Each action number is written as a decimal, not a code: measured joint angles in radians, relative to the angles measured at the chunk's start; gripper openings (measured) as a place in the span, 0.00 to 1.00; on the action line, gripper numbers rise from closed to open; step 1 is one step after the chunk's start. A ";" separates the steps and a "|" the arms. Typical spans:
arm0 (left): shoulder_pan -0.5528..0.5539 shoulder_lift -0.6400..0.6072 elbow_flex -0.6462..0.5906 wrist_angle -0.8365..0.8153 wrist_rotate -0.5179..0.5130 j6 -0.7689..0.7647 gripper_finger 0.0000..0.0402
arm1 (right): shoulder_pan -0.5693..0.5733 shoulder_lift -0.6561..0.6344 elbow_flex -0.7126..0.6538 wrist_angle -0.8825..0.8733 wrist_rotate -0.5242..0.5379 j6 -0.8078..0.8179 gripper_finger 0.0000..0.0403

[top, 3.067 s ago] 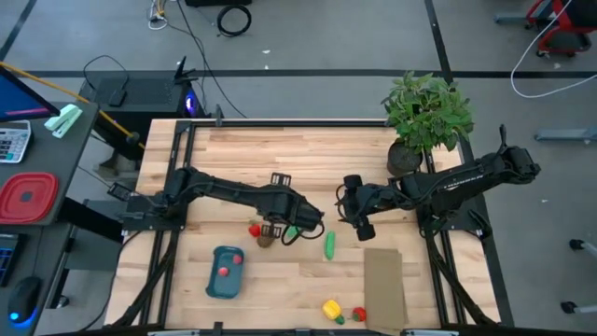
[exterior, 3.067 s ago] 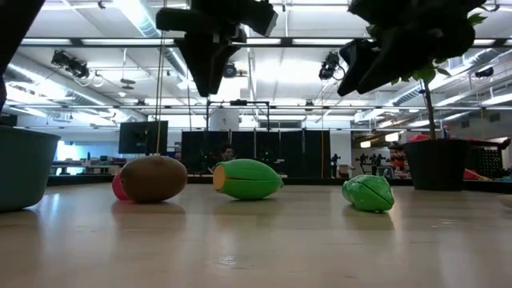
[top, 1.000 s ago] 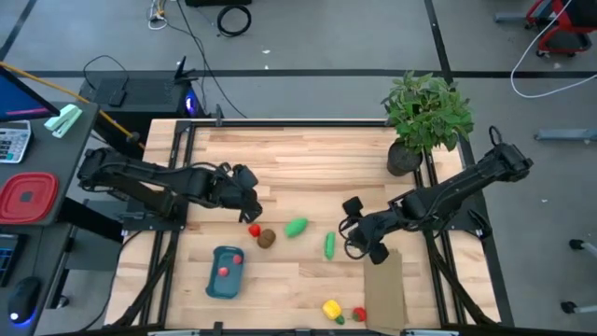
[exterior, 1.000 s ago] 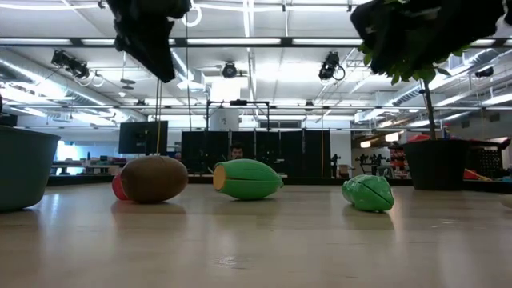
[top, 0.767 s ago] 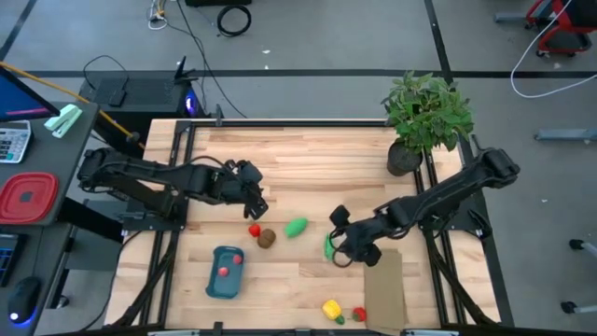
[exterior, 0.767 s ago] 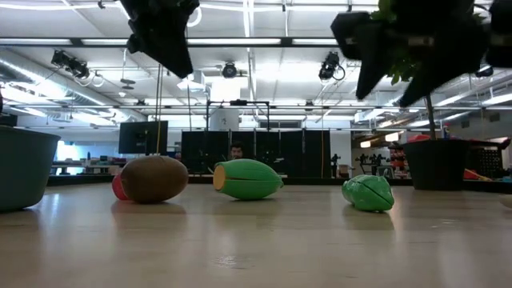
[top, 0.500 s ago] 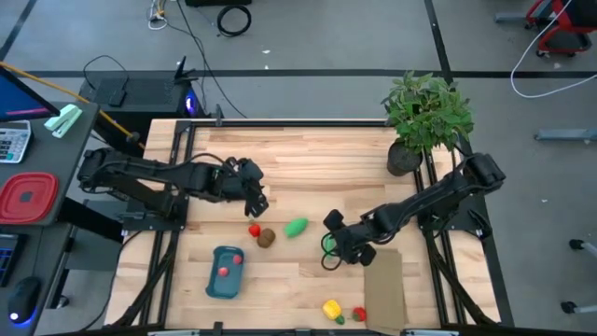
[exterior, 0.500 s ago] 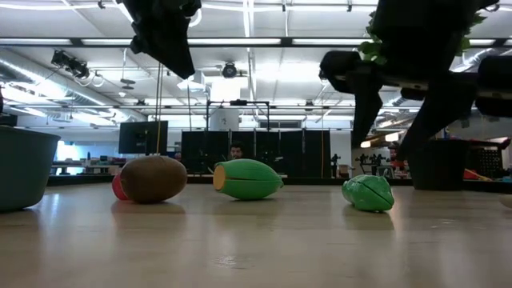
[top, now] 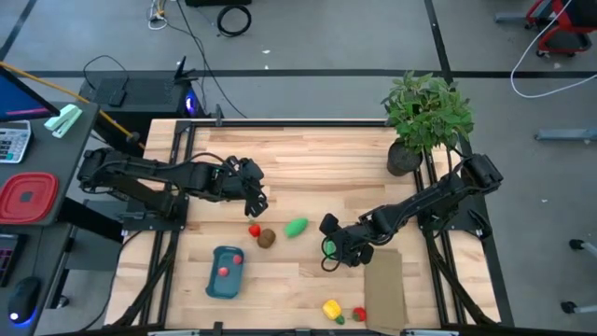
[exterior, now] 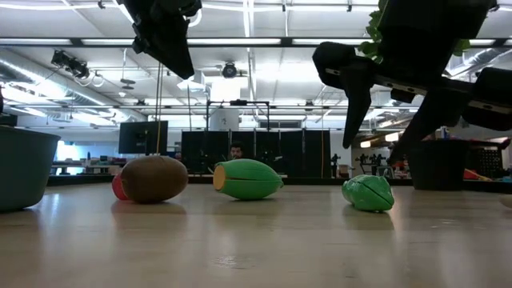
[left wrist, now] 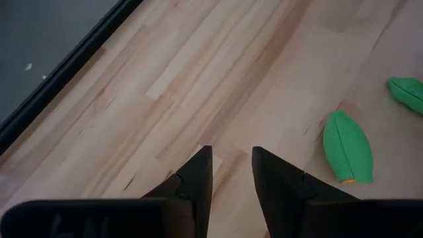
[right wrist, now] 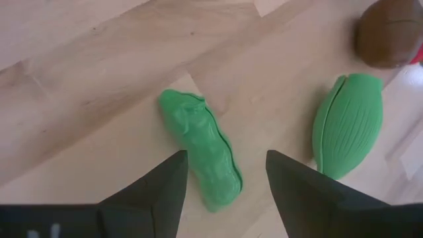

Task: Pick and placing Produce into tupperware
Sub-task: Put the green peas into the blue bin

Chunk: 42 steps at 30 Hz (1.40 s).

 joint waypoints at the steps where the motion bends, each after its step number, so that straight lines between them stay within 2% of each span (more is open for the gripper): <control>1: 0.000 0.000 0.000 0.000 0.000 0.000 0.28 | 0.000 0.000 0.000 0.000 0.000 -0.008 0.53; 11: 0.000 0.000 0.000 0.001 0.000 0.021 0.27 | 0.000 0.050 0.001 0.025 -0.025 -0.146 0.53; 16: 0.000 0.000 0.000 0.002 0.000 0.031 0.28 | 0.000 0.089 0.001 0.035 0.031 -0.237 0.53; 24: 0.000 0.000 0.001 0.001 0.000 0.038 0.28 | 0.000 0.095 0.001 0.073 0.031 -0.240 0.53; 30: 0.000 0.001 0.001 0.002 0.000 0.037 0.27 | -0.018 0.123 0.001 0.083 -0.026 -0.216 0.53; 42: -0.001 0.001 0.001 0.003 0.002 0.051 0.26 | -0.062 0.144 0.002 0.113 -0.065 -0.185 0.52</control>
